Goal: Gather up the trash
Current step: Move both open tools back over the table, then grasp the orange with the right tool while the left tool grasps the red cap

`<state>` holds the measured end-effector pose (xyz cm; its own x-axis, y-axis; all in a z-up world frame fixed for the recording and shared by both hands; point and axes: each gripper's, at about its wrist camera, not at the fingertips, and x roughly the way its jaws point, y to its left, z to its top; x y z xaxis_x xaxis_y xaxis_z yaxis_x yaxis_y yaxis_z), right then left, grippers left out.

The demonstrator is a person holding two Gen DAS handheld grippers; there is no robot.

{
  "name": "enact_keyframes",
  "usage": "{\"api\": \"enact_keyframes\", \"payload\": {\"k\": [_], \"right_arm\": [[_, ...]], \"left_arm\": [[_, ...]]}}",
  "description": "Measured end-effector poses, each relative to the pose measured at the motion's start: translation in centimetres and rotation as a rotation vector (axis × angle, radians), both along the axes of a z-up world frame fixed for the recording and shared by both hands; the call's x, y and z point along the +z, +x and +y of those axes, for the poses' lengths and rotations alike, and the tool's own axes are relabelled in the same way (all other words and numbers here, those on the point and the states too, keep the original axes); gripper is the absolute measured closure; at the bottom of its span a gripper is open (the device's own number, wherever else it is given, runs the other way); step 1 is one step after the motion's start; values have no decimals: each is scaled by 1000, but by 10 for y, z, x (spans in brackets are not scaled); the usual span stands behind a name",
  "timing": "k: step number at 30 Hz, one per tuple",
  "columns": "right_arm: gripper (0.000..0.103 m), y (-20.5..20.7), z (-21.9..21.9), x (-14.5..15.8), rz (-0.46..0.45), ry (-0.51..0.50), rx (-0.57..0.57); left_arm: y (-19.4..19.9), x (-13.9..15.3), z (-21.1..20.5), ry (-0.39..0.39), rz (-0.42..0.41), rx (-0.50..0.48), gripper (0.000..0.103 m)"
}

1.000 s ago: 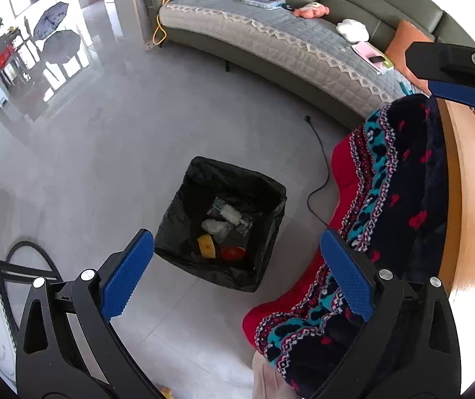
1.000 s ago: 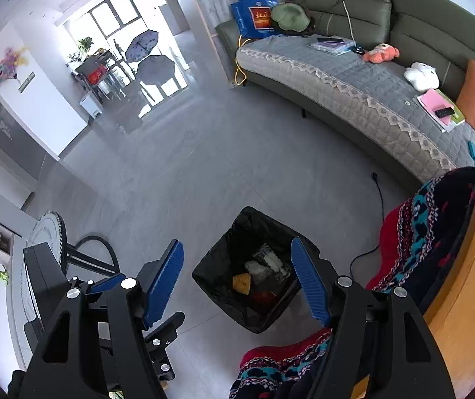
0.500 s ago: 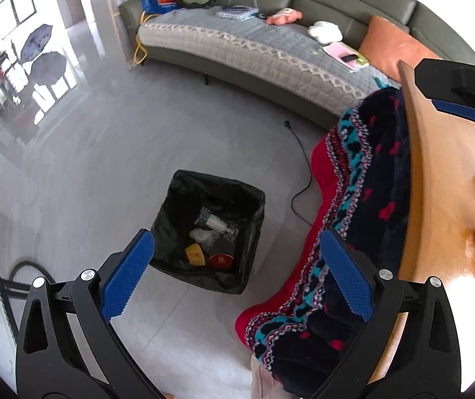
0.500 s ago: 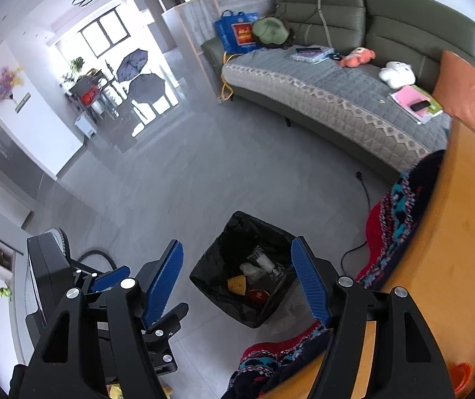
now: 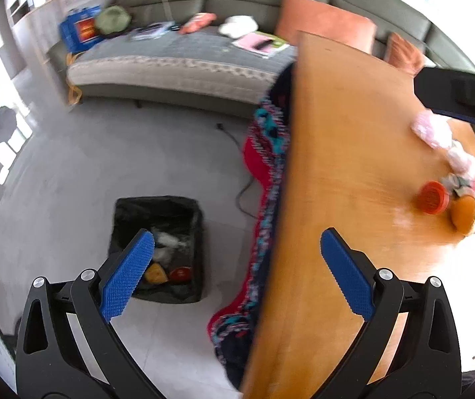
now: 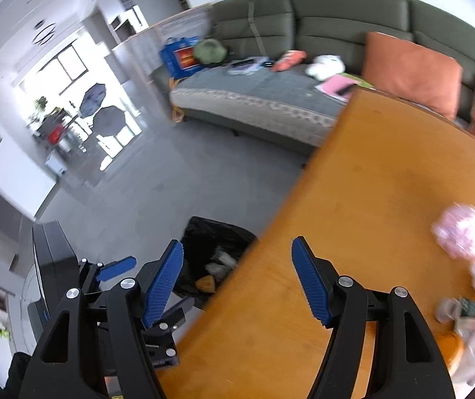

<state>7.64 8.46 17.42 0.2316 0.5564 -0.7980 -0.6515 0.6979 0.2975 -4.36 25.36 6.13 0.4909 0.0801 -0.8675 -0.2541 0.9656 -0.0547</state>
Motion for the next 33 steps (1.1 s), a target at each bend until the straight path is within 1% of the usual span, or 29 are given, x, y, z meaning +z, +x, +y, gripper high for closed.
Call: {"api": "enact_keyframes", "payload": {"k": [5,10,13,17,20,23,26,28,29,30,31,32,33], "right_arm": [[34,11,-65,-11,0,-32,-104],[34,22,-123,-19,12,-44,-206],[34,26,-149,-27,19,-69,-250],[34,31,-180,-50,53,-134,-296],[34,35,-191,-71,87,-195,-301],[34,39,-192,-92,111,-262,-278],[34,38,-188,-103,50,-347,-257],[34,39,-185,-114,46,-410,-238],[36,41,-186,-119,41,-432,-243],[44,41,-188,-121,28,-442,-250],[45,42,-193,-119,38,-408,-255],[52,41,-196,-116,62,-371,-261],[53,43,-199,-112,80,-336,-269]], "left_arm": [[20,3,-49,15,-5,-115,6],[37,3,-96,6,2,-218,6],[45,3,-121,9,3,-271,6],[57,0,-151,33,14,-313,6],[65,-5,-162,22,26,-333,6],[70,-10,-169,14,40,-337,6],[72,-15,-174,10,54,-348,6],[74,-18,-178,8,61,-350,6],[74,-19,-179,6,65,-351,6],[75,-19,-180,5,68,-352,6],[77,-19,-181,6,70,-352,6],[78,-19,-182,7,70,-353,6],[79,-19,-184,8,66,-357,6]]}}
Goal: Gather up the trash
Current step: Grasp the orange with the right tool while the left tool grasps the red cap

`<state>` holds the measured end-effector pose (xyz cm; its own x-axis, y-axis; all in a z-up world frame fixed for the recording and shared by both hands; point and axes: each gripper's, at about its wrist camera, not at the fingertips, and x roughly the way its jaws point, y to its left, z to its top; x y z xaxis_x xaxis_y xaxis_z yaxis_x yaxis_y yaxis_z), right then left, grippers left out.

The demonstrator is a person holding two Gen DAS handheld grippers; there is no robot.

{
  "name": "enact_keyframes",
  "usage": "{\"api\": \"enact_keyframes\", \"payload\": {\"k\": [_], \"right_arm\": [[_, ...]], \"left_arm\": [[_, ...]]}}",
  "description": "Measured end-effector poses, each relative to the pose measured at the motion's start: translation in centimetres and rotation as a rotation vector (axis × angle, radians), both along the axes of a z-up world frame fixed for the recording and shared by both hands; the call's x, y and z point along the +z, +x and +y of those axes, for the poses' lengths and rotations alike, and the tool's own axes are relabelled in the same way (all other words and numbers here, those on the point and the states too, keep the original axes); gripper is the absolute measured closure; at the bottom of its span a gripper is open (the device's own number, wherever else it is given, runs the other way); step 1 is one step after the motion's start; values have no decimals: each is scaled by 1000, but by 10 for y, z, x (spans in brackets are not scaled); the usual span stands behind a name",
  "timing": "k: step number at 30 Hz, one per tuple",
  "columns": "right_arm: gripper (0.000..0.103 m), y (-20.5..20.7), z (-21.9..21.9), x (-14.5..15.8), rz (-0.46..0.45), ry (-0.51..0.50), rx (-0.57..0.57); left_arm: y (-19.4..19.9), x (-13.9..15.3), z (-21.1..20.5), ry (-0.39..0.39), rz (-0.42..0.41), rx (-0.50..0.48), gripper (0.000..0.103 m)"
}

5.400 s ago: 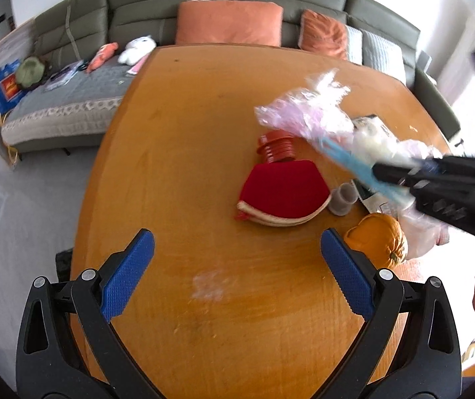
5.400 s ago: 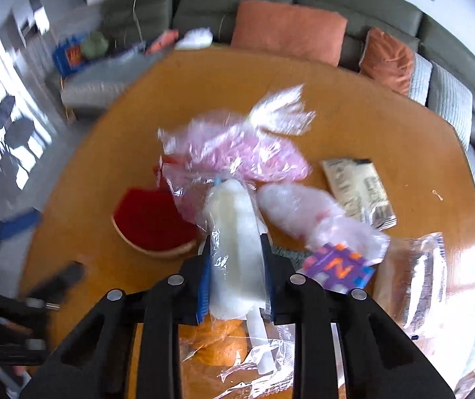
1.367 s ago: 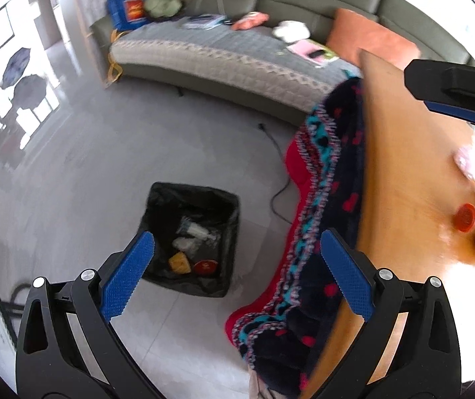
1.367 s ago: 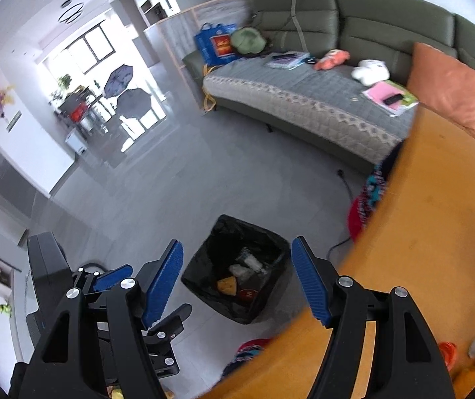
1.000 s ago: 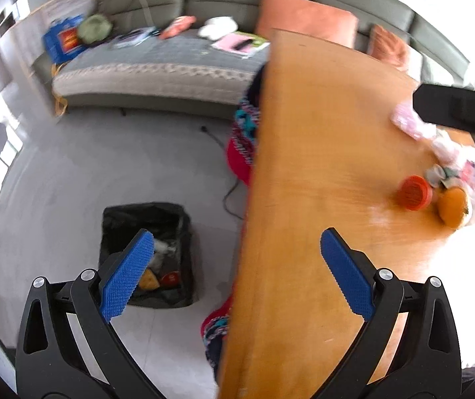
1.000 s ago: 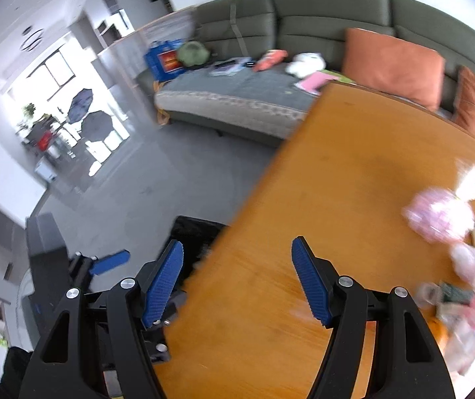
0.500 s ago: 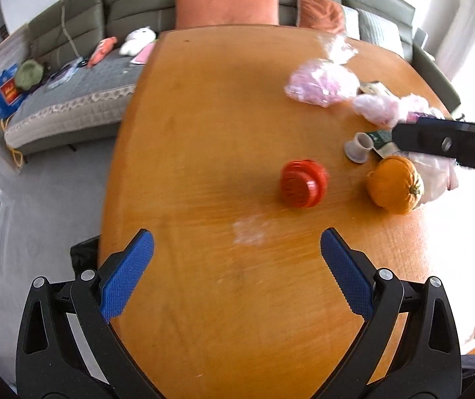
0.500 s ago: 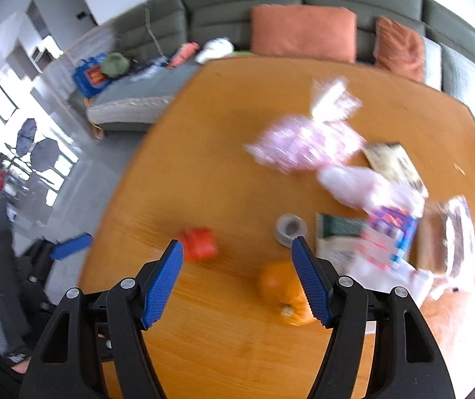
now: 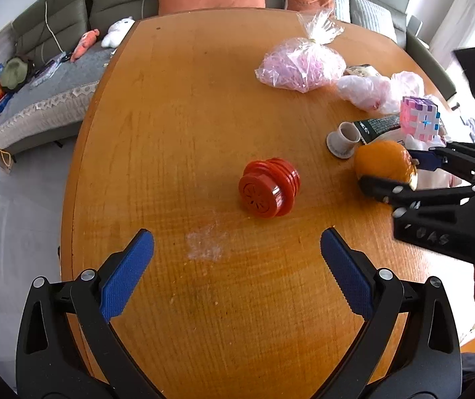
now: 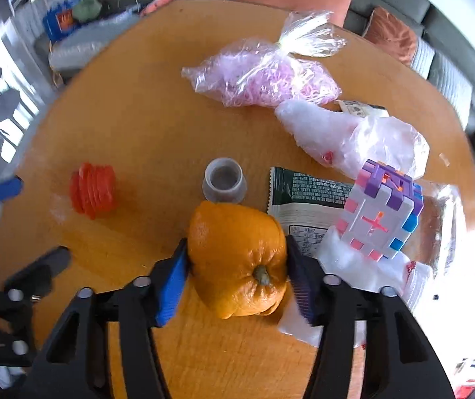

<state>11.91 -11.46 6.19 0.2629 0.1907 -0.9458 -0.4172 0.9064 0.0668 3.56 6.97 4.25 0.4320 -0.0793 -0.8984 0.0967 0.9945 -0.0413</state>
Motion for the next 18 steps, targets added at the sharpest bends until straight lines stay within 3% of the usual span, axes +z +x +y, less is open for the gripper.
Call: {"api": "enact_keyframes", "payload": {"k": [13,15,18], "right_arm": [[52,-1,-17,43,-48,120,-20],[52,-1,-16,46,-49,127,-24],[52,6,-5,51,-49,129,-32]], "left_arm": [[28,-9,-17,0,-13,-40,7],[33,-13,-20,0,-9,-54,15],[37,-20,-22,-12,9,-73,40]]}}
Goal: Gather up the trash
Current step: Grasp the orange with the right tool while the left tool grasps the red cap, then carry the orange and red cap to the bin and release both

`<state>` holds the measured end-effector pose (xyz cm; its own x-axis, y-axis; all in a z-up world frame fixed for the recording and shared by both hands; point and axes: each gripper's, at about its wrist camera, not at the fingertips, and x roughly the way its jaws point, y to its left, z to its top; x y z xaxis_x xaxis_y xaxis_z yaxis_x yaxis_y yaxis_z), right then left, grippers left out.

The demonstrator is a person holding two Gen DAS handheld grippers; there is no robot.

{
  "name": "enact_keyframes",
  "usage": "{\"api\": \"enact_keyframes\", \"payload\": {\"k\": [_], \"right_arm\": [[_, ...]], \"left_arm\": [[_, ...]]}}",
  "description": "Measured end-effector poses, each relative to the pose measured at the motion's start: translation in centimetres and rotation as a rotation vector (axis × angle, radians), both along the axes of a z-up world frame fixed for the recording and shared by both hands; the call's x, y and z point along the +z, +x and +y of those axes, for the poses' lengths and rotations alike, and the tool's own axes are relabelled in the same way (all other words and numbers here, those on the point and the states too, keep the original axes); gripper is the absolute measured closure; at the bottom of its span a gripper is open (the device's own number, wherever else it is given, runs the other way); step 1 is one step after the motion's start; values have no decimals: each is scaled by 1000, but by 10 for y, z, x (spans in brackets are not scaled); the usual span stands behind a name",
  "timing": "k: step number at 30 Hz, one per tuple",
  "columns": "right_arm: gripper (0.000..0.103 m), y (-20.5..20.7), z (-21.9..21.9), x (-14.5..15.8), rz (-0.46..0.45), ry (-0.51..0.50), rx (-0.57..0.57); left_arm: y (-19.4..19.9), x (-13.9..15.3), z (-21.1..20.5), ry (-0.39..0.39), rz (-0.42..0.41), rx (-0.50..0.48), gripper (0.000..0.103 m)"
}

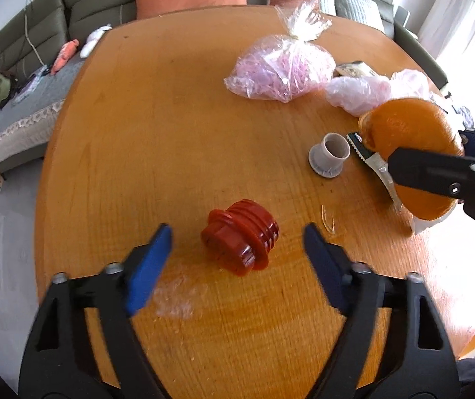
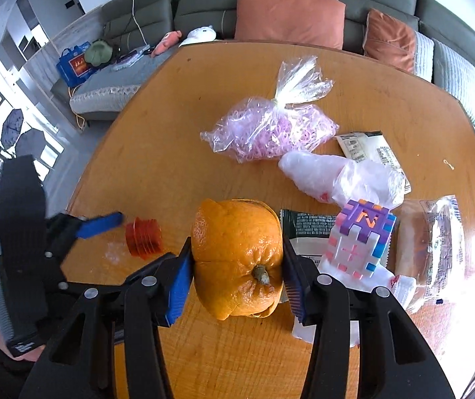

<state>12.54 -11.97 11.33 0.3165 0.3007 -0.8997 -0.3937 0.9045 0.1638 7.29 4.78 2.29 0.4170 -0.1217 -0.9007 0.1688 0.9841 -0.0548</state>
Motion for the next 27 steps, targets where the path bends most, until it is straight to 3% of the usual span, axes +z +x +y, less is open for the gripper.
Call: {"api": "enact_keyframes", "payload": {"k": [1,15,27], "right_arm": [[52,0,0,1,0,1,-3],[52,-8,43,11,-6,10,56],[52,-37,147,18,-7,27,239]], "left_arm": [[1,-2,1,-4,8,-3,57],[-27,8,47,-73,-29,92,57],[-72,13,128,-76,-49,259,57]]}}
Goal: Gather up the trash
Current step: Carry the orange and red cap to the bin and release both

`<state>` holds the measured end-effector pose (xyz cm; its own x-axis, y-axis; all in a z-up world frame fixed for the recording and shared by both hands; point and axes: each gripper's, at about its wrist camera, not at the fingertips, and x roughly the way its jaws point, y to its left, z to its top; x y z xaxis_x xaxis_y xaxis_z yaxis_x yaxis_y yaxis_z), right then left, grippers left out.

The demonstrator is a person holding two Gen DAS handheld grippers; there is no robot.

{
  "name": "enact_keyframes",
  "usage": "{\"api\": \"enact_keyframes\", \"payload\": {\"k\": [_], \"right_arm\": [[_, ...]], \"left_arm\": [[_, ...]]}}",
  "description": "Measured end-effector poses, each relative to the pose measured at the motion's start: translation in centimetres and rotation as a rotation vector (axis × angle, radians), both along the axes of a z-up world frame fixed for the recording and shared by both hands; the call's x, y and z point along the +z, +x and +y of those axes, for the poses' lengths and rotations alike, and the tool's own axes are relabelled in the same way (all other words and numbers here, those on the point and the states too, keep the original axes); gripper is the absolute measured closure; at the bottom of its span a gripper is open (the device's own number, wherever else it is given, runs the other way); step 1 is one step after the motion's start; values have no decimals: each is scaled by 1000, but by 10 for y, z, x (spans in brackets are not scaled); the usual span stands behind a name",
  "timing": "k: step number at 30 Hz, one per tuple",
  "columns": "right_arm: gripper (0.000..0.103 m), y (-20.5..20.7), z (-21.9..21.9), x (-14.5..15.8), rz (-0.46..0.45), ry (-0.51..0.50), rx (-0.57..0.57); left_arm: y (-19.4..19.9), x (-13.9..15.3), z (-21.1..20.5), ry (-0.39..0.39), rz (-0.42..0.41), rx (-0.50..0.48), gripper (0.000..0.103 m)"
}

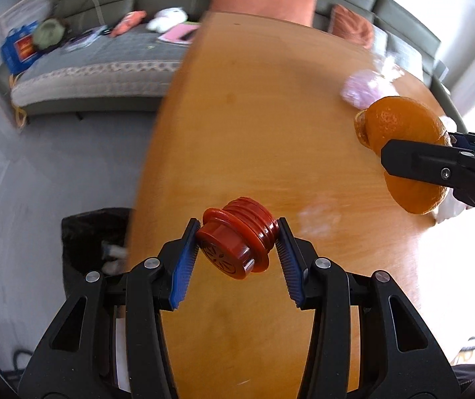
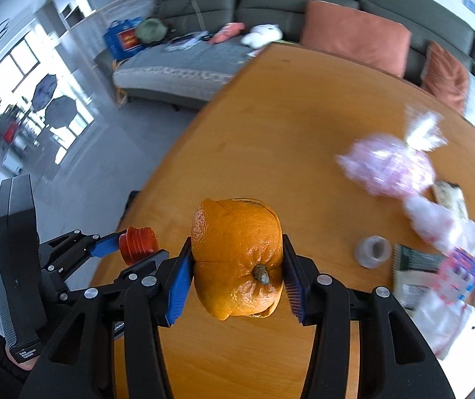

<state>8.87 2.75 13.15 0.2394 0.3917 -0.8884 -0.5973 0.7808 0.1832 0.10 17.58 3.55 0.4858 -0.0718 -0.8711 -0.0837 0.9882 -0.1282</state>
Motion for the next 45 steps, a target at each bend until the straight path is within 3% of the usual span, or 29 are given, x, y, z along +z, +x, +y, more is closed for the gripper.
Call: {"api": "enact_keyframes", "payload": {"k": [11,18,34,36,37,40,45], "right_arm": [[52,-34,114,9,8,46,193],[52,-55,192,4,24,56,310],[50,-83,323,-10,57,42,480],[35,-79,338,-10,44,31,477],[34,-76,346,-8,20,34,471],[33,-74,353,-2,-10,38,465],[33,-70,344,-1,14,57,458]], "left_arm": [[-59,3,99,-5,-24,216,57],[-98,-9,163,-8,3,360,57],[-137,-36,259,1,66,587,56],[-132,-38,273,10,92,608,24],[-131,-36,277,33,96,630,7],[-135,-28,290,49,65,675,6],[-144,-31,293,50,84,691,6]]}}
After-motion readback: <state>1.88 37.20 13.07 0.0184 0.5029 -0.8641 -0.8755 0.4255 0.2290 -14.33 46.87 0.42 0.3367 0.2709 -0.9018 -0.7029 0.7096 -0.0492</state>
